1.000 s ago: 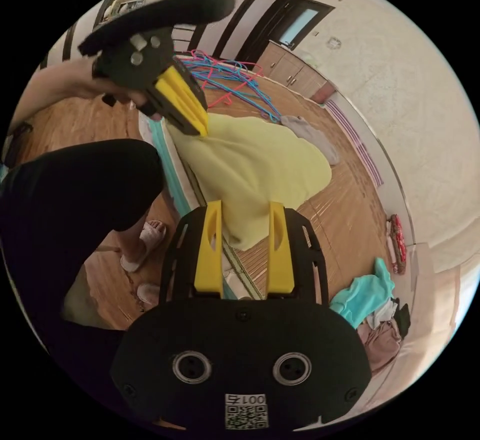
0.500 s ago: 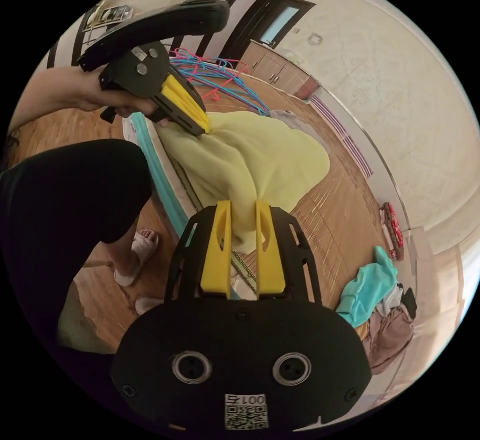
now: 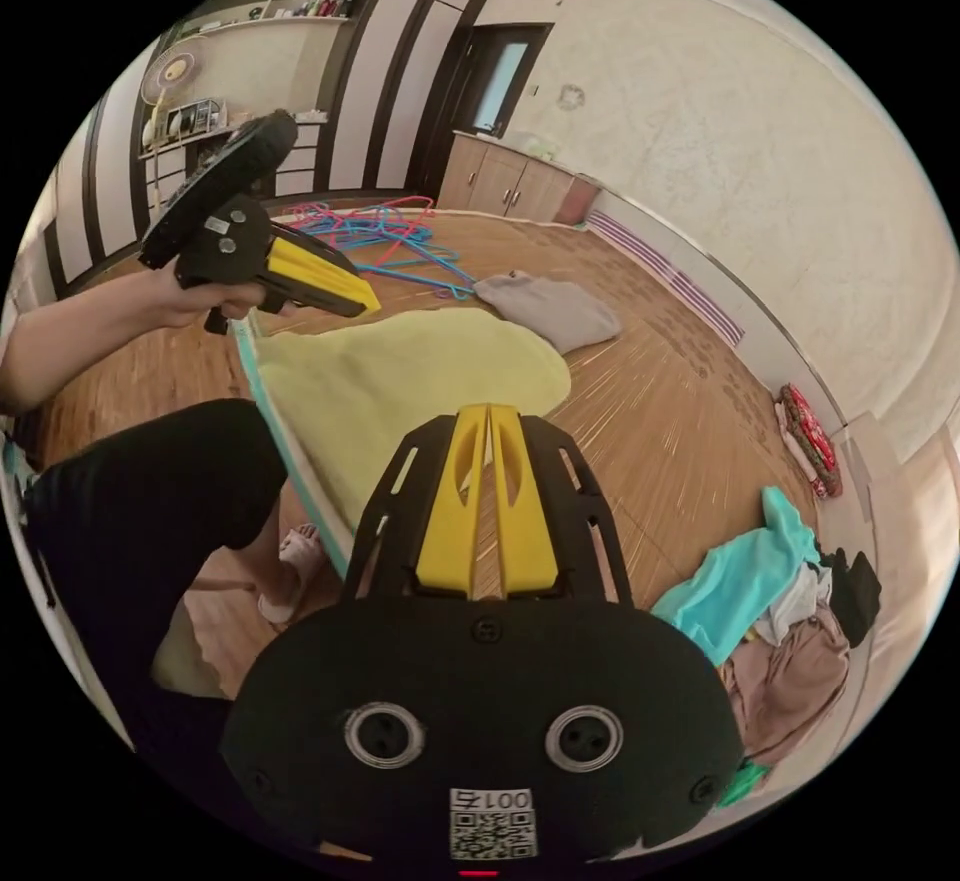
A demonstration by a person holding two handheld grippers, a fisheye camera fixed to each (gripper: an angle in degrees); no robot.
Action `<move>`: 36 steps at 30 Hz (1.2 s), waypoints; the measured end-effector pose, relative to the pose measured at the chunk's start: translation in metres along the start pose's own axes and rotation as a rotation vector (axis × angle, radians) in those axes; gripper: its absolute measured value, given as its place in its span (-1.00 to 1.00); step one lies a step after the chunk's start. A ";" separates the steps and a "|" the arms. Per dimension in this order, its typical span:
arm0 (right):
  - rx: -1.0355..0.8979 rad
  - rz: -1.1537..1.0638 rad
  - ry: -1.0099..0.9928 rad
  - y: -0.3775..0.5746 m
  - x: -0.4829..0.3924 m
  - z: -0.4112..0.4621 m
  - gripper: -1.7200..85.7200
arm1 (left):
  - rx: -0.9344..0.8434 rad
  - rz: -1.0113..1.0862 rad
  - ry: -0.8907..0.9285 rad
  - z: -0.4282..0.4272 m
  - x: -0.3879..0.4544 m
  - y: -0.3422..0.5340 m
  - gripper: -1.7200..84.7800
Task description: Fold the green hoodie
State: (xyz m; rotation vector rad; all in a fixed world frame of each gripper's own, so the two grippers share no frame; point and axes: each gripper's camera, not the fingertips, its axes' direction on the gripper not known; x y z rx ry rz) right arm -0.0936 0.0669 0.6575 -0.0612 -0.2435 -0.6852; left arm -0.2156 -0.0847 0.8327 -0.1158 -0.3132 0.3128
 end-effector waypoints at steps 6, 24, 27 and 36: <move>-0.064 0.170 -0.023 -0.026 0.019 0.081 -0.96 | -0.162 -0.029 -0.056 0.087 0.005 -0.017 -0.98; -0.123 -0.095 -0.319 0.020 0.015 -0.010 -0.74 | 0.012 0.204 0.238 -0.011 -0.040 0.094 -0.89; -0.184 -0.125 -0.304 0.029 -0.001 -0.004 -0.71 | 0.016 0.280 0.224 -0.015 -0.036 0.114 -0.86; -0.229 -0.127 0.041 0.024 -0.031 0.014 -0.79 | -0.044 0.308 0.143 -0.008 -0.030 0.117 -0.83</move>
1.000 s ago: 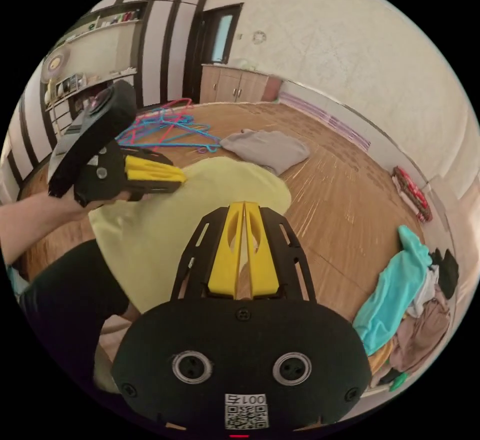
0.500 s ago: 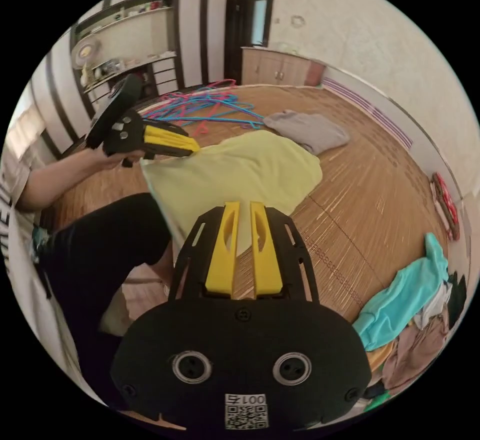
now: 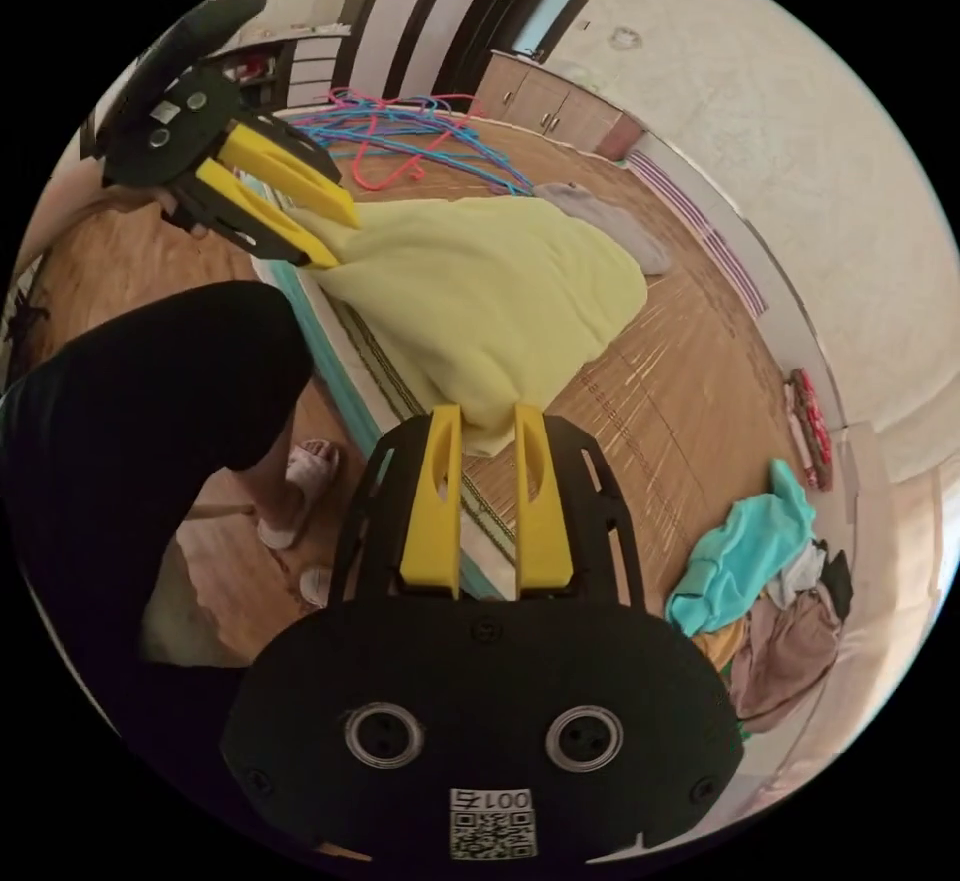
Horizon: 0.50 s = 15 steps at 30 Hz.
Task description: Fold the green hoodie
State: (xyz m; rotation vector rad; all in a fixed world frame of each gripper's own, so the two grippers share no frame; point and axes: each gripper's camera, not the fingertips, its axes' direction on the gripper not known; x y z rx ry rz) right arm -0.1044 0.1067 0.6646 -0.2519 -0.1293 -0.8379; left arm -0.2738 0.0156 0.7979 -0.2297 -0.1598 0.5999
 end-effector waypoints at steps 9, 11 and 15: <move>-0.018 0.173 -0.105 0.016 0.048 -0.010 -0.77 | -0.044 -0.109 0.022 0.027 -0.004 0.013 -0.82; -0.073 0.240 -0.133 0.020 0.067 -0.004 -0.70 | -0.042 -0.124 0.011 0.029 -0.002 0.016 -0.82; -0.071 0.388 -0.339 0.029 0.098 0.009 -0.66 | -0.040 -0.147 -0.002 0.024 0.001 0.019 -0.82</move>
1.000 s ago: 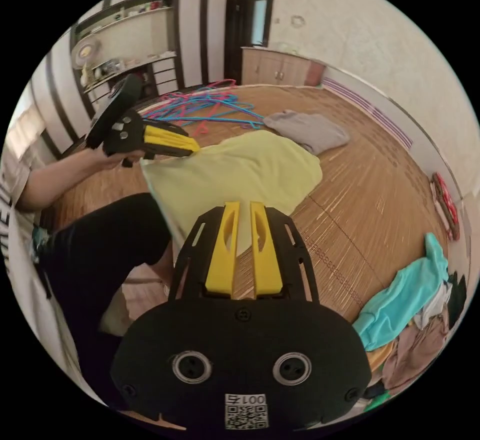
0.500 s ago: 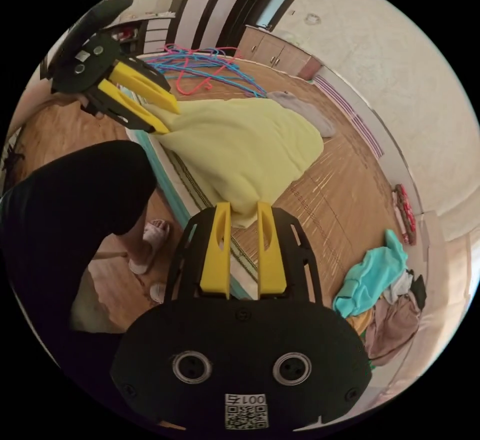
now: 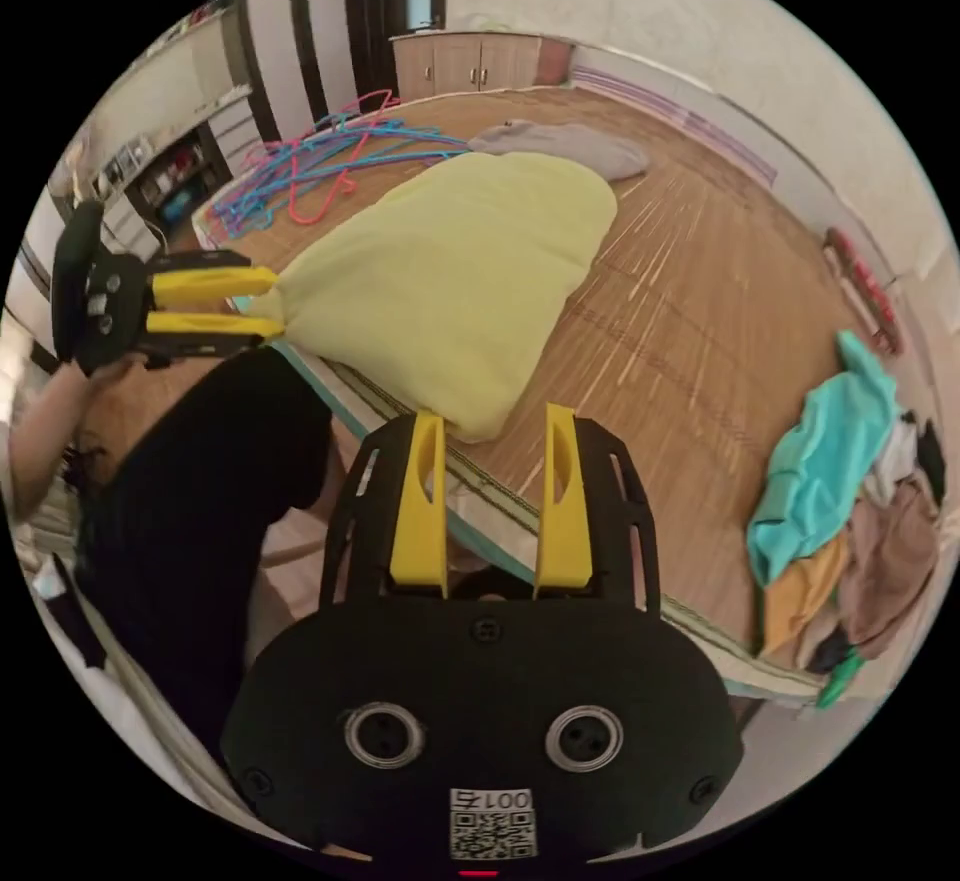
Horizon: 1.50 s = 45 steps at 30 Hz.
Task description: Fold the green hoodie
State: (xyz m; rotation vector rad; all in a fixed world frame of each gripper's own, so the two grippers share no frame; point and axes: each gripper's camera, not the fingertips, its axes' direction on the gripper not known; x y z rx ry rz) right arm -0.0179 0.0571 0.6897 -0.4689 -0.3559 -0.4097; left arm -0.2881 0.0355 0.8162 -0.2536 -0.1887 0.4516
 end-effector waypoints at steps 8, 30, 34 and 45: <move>0.105 0.249 -0.313 0.004 0.060 -0.013 -0.74 | 0.092 0.008 -0.071 -0.008 0.037 -0.008 -0.74; 0.397 0.373 -0.416 -0.023 0.043 -0.132 -0.80 | 0.150 -0.267 -0.243 0.038 0.063 -0.038 -0.57; 0.415 0.351 -0.389 -0.010 0.045 -0.148 -0.80 | 0.165 -0.182 -0.366 0.055 0.088 -0.038 -0.66; 0.481 0.204 -0.418 -0.098 0.126 -0.178 -0.87 | 0.230 0.014 -0.360 -0.011 -0.025 -0.139 -0.83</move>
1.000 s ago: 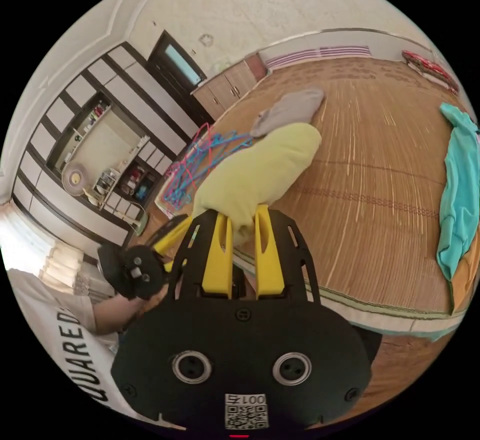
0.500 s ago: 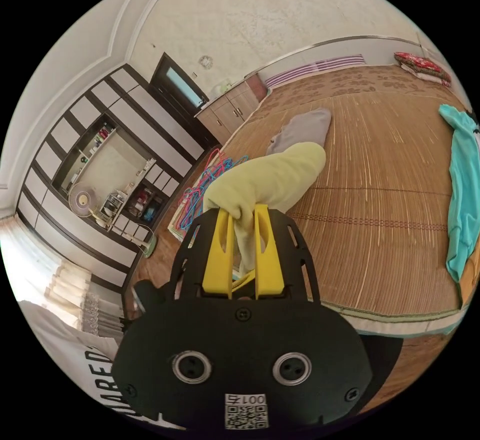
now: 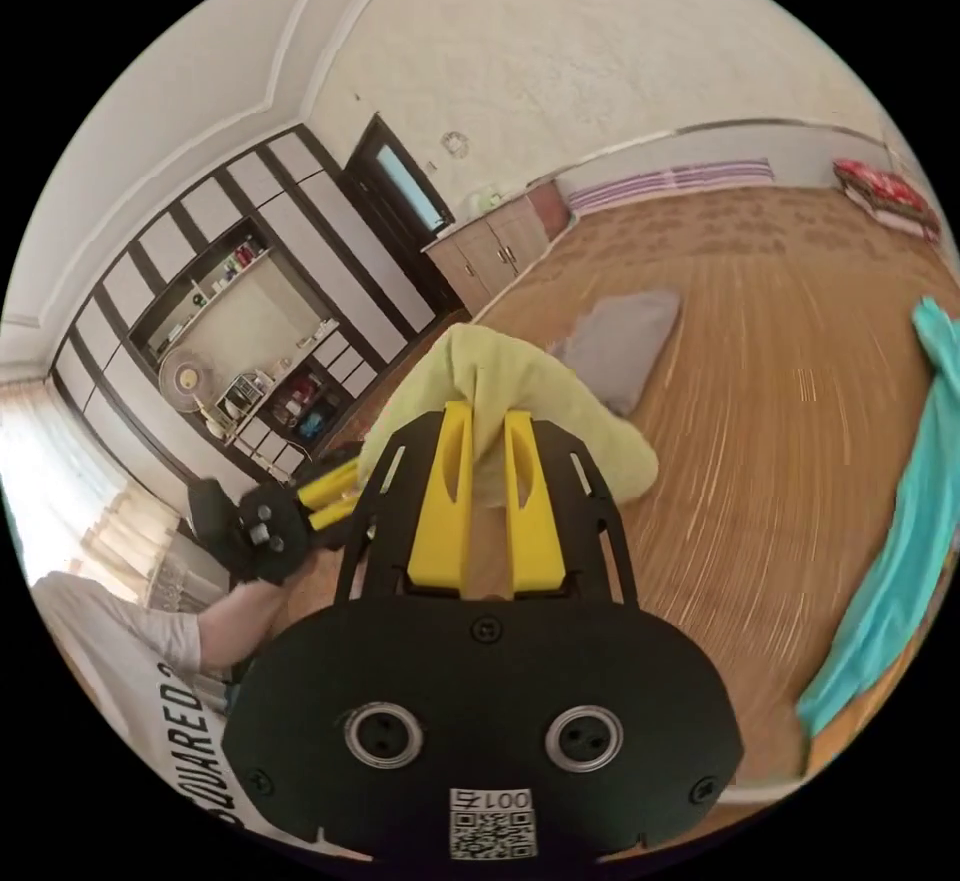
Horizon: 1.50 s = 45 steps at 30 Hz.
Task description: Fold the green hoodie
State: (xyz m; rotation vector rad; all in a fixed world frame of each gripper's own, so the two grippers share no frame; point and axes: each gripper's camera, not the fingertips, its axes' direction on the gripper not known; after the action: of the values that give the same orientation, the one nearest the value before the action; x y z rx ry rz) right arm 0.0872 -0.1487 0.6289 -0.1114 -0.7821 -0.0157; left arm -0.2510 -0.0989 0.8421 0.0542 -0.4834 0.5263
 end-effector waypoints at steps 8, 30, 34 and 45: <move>0.119 -0.197 -0.003 -0.037 -0.057 -0.046 -0.91 | 0.102 0.097 0.008 -0.052 -0.060 -0.049 -0.84; -0.424 -0.341 0.399 0.160 -0.148 0.041 -0.66 | -0.174 0.287 0.112 -0.061 0.144 0.079 -0.84; -0.553 -0.366 0.442 0.161 -0.155 0.088 -0.65 | -0.204 0.250 0.114 -0.065 0.155 0.083 -0.83; -0.422 -0.312 0.508 0.164 -0.181 0.089 -0.76 | -0.193 0.214 0.059 -0.091 0.180 0.074 -0.83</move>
State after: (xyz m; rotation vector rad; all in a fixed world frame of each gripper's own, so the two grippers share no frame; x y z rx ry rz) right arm -0.0947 0.0194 0.5488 -0.3694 -0.2714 -0.4893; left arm -0.1132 0.0655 0.8379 -0.1997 -0.4826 0.6866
